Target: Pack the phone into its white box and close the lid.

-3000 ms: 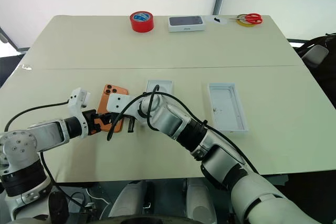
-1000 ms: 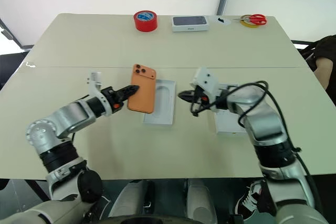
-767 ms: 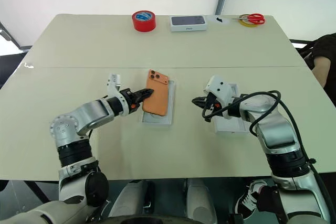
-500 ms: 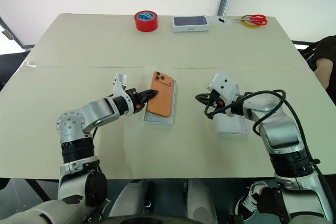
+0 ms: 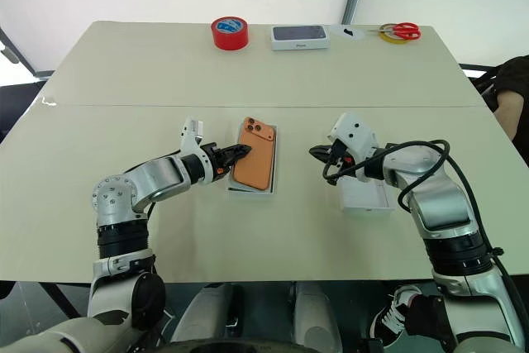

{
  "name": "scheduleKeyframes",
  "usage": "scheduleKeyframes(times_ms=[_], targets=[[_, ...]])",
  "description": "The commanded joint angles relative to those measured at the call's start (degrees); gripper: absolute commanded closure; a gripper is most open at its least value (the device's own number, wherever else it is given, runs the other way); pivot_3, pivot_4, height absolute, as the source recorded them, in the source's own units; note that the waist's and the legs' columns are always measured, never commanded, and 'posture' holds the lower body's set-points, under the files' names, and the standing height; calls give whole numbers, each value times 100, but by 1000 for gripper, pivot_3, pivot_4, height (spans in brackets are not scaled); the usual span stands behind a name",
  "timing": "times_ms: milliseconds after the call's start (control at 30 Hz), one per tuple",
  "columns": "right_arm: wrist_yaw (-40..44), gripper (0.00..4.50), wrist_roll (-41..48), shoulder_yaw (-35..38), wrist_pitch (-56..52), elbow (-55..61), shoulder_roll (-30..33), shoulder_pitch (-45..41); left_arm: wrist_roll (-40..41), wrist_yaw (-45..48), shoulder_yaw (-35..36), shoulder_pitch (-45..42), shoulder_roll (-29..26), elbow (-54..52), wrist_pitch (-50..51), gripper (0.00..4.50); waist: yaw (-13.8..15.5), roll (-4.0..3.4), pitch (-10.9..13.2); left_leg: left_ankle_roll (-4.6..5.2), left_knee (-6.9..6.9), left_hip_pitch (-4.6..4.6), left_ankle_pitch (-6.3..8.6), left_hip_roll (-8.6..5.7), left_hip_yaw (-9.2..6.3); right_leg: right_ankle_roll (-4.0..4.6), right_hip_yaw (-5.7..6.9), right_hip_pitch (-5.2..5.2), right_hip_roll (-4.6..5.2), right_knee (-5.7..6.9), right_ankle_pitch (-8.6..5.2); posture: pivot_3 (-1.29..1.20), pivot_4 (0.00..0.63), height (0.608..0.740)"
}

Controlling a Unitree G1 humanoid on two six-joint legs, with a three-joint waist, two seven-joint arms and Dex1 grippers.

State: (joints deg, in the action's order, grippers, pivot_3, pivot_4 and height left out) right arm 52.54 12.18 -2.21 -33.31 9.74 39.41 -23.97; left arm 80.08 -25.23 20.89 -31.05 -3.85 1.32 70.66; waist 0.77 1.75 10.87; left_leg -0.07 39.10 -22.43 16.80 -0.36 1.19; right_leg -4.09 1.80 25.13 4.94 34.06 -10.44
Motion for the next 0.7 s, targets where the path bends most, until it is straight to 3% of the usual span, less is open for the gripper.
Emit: scheduleKeyframes(times_ms=[33, 100, 300, 467, 567, 700], targets=[[-19, 4500, 43, -11, 121, 56, 7, -141, 348, 12, -64, 5, -132, -367, -32, 1336, -2, 0, 0, 0, 0, 0, 0, 0, 0, 0, 0, 0, 0, 0, 0, 0, 150, 732], [-28, 4500, 50, -24, 114, 73, 7, -153, 607, -12, -15, 13, -268, -483, -38, 417, -1, 0, 0, 0, 0, 0, 0, 1, 0, 0, 0, 0, 0, 0, 0, 0, 150, 732], [-126, 4500, -100, -285, -11, 56, -22, -331, 1217, -44, -26, 163, -1180, -845, -26, 417, -22, -1, 0, -1, -1, 2, 0, 6, 0, 0, 0, 3, -1, 3, 0, 0, 150, 732], [-246, 4500, -405, -737, -173, -129, -51, -638, 658, 426, -166, 287, -2210, -1099, -61, 417, -6, -2, 0, -1, -1, 2, -1, 5, 2, 2, 0, 4, -3, 3, -1, 0, 150, 732], [-348, 4500, -624, -1066, -368, -279, -136, -875, -168, 910, -500, 345, -2724, -1295, -203, 1170, -5, -2, 1, -2, -1, 1, -1, 1, 3, 3, 0, 3, -2, 1, -1, 0, 150, 732], [-530, 4500, -954, -1463, -546, -498, -301, -1126, -1069, 1475, -1170, 338, -2939, -1453, -310, 3194, 5, -4, 1, -2, -2, 0, -1, -2, 4, 3, 0, 2, 0, 1, -1, 0, 150, 732]])
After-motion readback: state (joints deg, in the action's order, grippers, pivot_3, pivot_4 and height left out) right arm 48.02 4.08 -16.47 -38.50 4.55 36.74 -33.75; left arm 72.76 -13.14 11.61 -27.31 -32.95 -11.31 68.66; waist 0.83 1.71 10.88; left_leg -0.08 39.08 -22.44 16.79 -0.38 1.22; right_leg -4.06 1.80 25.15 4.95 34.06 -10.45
